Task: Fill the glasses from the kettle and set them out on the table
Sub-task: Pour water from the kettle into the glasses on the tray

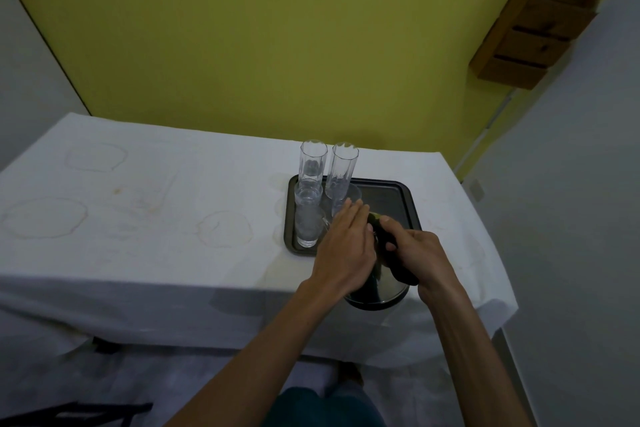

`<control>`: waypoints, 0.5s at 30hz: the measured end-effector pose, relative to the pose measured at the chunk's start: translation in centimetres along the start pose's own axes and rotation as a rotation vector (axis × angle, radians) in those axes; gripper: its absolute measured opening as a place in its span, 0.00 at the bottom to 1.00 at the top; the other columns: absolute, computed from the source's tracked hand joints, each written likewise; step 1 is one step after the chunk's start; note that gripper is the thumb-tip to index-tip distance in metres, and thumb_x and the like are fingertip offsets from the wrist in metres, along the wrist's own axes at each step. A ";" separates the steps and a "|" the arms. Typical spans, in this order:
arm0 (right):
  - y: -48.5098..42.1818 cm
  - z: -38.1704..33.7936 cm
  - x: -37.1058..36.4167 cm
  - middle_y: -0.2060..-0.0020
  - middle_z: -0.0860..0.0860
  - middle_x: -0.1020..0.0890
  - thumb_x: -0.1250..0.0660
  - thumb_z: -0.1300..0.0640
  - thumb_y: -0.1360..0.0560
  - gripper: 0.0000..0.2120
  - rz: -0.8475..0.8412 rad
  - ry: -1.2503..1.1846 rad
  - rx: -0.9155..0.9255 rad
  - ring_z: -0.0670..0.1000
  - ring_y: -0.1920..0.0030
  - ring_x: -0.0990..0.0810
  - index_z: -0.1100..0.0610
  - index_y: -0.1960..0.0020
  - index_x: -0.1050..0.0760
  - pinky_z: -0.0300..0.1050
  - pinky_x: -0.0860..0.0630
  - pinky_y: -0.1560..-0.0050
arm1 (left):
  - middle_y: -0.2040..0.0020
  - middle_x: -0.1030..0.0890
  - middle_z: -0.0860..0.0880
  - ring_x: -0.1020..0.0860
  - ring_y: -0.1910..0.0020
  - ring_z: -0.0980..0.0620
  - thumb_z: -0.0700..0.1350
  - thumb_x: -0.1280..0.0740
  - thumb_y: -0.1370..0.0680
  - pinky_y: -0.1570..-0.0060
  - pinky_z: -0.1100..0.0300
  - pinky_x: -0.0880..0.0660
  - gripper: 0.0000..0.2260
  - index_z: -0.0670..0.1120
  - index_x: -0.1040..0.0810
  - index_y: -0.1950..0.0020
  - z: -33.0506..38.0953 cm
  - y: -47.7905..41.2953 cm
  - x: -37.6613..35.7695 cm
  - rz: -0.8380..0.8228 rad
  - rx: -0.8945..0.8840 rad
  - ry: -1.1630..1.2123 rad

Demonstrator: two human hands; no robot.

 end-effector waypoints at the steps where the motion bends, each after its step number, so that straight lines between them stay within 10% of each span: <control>1: 0.0 0.0 0.0 0.69 0.57 0.22 0.27 0.42 0.26 0.27 0.000 -0.001 -0.001 0.54 0.69 0.27 0.69 0.56 0.18 0.45 0.32 0.68 | 0.21 0.41 0.47 0.49 0.21 0.53 0.47 0.50 0.16 0.23 0.56 0.47 0.22 0.42 0.40 0.23 0.0 0.0 0.0 0.002 -0.002 0.001; 15: 0.0 0.1 -0.2 0.64 0.59 0.18 0.26 0.42 0.27 0.27 0.000 -0.017 0.005 0.56 0.62 0.23 0.69 0.53 0.17 0.50 0.28 0.60 | 0.21 0.41 0.47 0.49 0.21 0.53 0.48 0.50 0.16 0.23 0.58 0.49 0.22 0.43 0.41 0.22 0.0 0.1 0.0 0.002 -0.015 -0.009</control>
Point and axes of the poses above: each hand's wrist, its own y-axis away from the middle knuckle, its own x-axis out of the back of the hand, z = x × y, the point moved 10 cm from there along -y, towards the middle knuckle
